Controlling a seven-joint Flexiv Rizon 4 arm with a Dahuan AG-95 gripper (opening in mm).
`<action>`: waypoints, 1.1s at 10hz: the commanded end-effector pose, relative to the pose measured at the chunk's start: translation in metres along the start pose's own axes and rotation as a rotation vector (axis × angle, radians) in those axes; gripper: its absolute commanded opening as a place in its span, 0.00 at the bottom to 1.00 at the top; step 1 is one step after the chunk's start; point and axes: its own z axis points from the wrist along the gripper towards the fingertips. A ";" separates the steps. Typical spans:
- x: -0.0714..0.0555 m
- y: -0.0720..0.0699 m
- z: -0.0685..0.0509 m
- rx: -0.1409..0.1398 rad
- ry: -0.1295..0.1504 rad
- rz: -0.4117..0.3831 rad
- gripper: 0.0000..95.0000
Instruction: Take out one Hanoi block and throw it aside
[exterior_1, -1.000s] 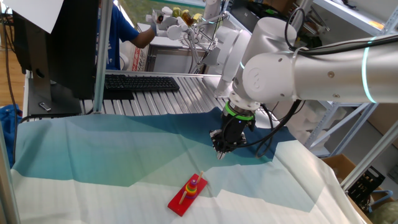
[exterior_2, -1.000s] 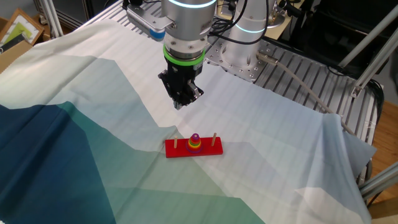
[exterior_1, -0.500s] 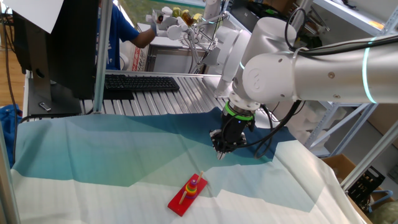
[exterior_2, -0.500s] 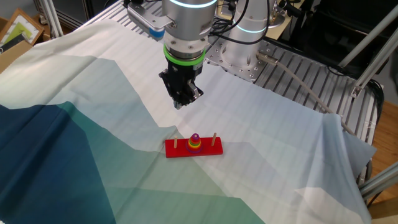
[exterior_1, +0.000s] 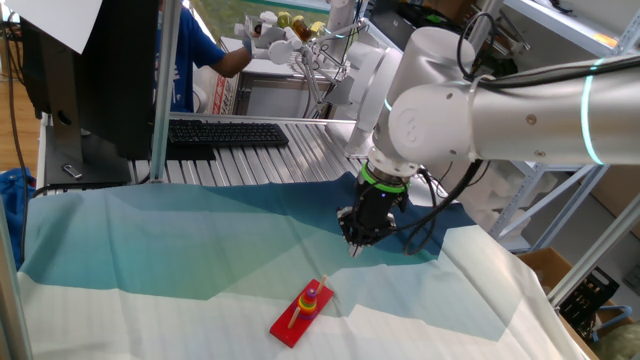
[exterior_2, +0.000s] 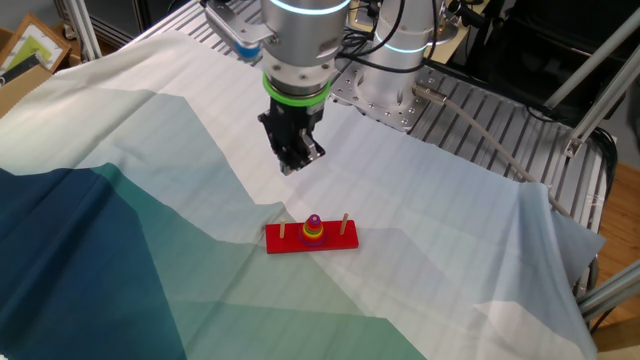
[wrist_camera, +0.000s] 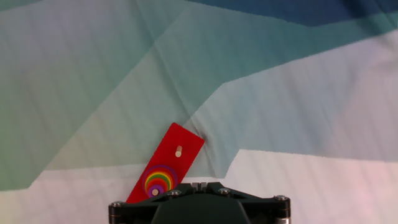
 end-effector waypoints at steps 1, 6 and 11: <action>0.000 0.000 0.000 -0.004 0.014 0.113 0.00; 0.012 0.002 0.001 -0.010 0.009 0.131 0.00; 0.029 0.022 0.002 -0.005 0.004 0.132 0.00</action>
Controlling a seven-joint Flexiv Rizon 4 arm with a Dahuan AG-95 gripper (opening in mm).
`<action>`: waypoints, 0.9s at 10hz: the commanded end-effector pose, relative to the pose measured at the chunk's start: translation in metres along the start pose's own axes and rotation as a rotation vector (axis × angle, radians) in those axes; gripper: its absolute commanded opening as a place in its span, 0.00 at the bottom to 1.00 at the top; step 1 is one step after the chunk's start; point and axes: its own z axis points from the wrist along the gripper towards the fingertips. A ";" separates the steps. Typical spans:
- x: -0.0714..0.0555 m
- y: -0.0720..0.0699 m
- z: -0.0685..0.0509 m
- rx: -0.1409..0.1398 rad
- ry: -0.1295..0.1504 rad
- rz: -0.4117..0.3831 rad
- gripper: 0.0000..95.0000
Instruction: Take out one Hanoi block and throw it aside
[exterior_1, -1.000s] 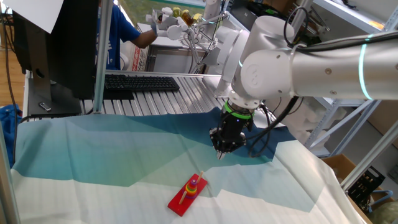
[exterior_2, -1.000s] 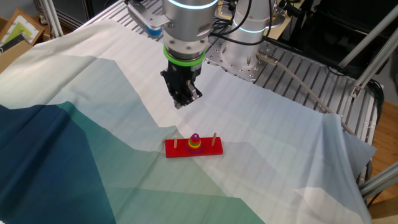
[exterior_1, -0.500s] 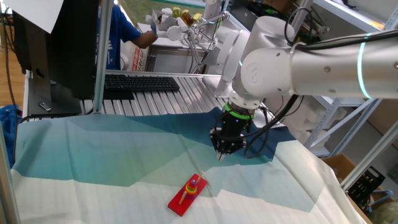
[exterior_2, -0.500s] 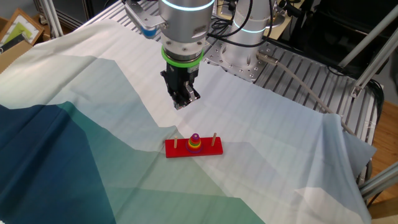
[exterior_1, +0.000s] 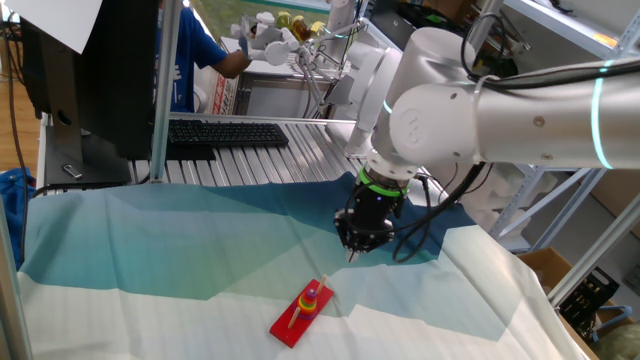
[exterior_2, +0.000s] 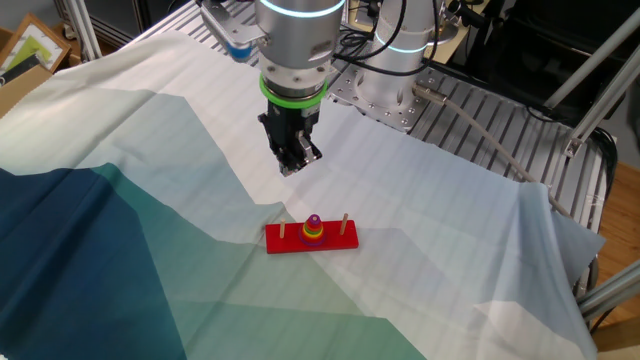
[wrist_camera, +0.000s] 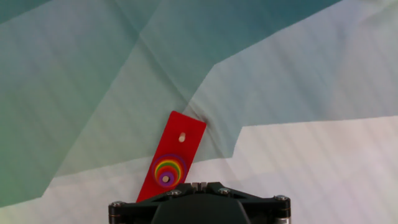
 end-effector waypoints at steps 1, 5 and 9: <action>0.004 0.007 0.004 -0.008 0.003 -0.002 0.00; 0.004 0.018 0.019 -0.013 -0.011 -0.021 0.00; 0.003 0.023 0.033 -0.026 -0.006 -0.025 0.00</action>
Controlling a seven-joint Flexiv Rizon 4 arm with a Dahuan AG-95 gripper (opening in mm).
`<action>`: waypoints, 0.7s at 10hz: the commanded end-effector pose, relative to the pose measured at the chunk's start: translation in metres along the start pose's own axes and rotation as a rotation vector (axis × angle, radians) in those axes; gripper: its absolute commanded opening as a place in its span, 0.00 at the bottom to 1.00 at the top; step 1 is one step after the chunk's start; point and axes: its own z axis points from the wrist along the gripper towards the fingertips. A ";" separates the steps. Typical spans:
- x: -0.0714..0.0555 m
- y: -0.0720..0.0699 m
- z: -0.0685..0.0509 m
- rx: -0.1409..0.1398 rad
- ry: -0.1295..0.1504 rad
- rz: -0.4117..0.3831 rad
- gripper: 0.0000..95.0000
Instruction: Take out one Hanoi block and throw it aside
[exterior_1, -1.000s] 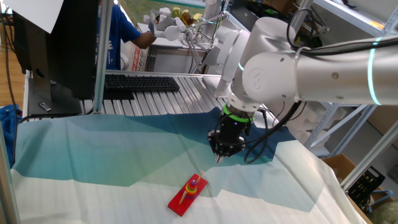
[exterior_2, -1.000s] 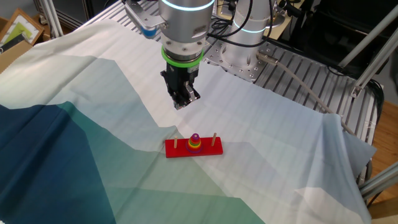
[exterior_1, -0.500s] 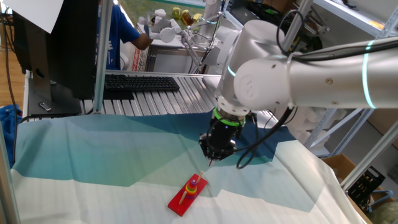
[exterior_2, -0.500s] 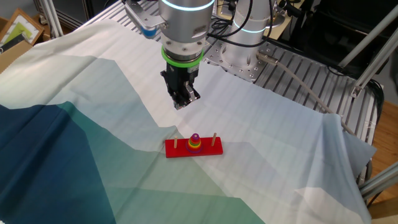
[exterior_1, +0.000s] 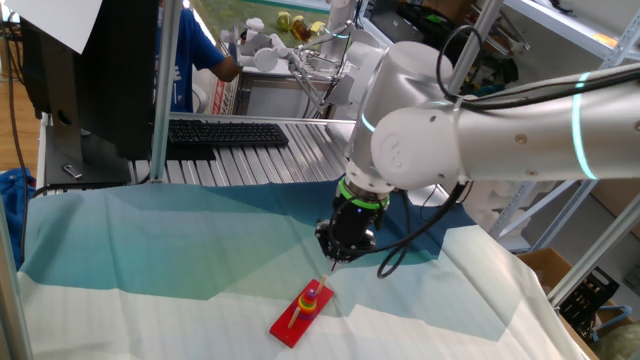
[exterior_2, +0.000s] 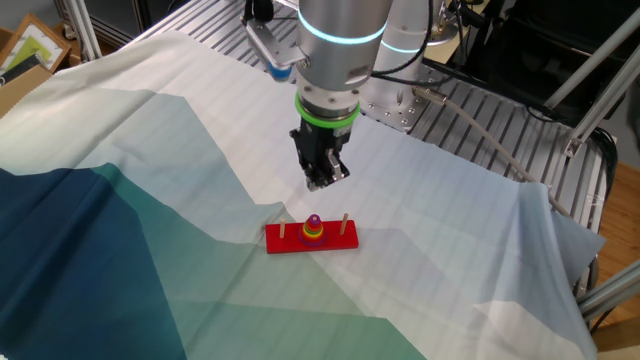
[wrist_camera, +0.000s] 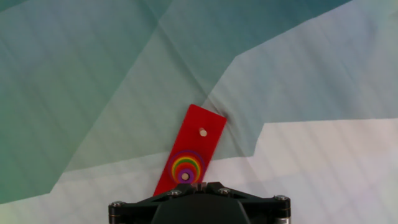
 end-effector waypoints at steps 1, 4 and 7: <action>0.000 0.002 0.005 -0.007 -0.003 -0.007 0.00; -0.001 0.003 0.009 -0.015 0.003 -0.021 0.00; -0.001 0.006 0.019 -0.029 0.022 -0.027 0.00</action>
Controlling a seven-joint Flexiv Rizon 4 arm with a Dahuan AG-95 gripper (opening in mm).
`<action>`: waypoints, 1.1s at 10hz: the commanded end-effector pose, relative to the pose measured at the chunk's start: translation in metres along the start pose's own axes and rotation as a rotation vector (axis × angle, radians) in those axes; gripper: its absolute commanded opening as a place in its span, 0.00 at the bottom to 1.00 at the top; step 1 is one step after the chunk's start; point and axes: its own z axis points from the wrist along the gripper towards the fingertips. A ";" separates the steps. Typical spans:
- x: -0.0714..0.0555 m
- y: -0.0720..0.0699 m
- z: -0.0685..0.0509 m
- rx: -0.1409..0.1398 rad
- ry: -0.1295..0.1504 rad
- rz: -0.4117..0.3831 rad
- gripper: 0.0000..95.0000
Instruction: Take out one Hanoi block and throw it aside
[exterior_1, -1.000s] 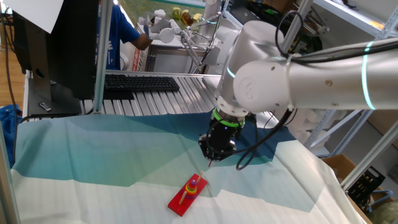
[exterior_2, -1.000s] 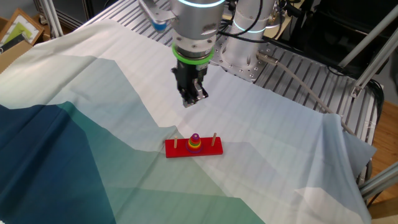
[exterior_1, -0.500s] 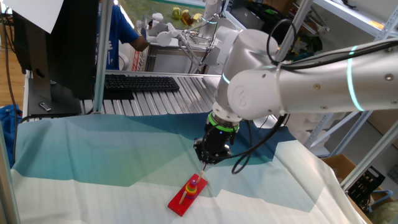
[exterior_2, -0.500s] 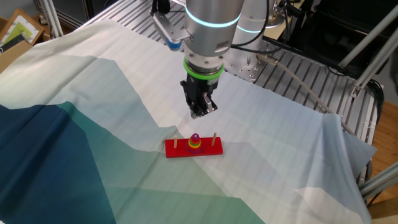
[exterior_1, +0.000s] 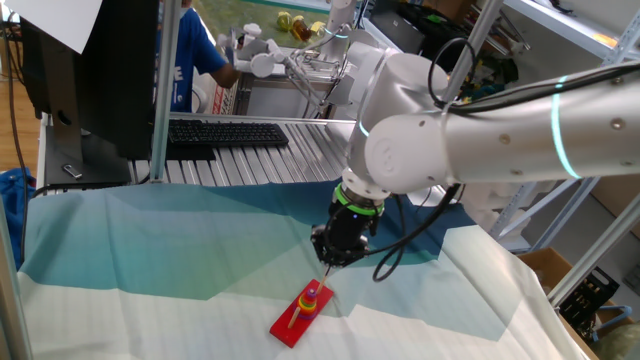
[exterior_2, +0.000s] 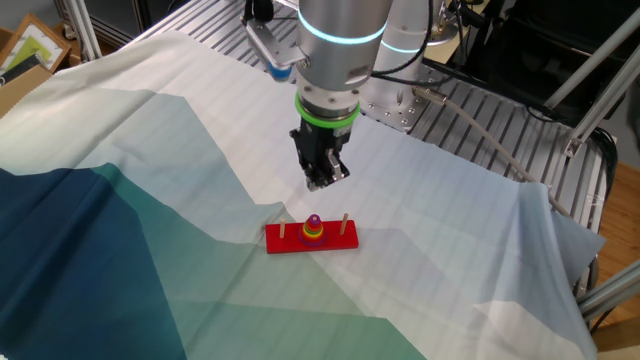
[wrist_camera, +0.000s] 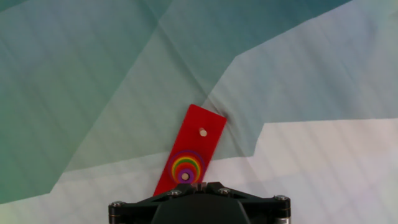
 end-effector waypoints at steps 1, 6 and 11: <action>0.000 0.002 0.006 0.001 -0.008 -0.004 0.00; 0.016 0.009 -0.002 0.029 -0.004 0.010 0.00; 0.016 0.009 -0.002 0.029 -0.014 0.018 0.00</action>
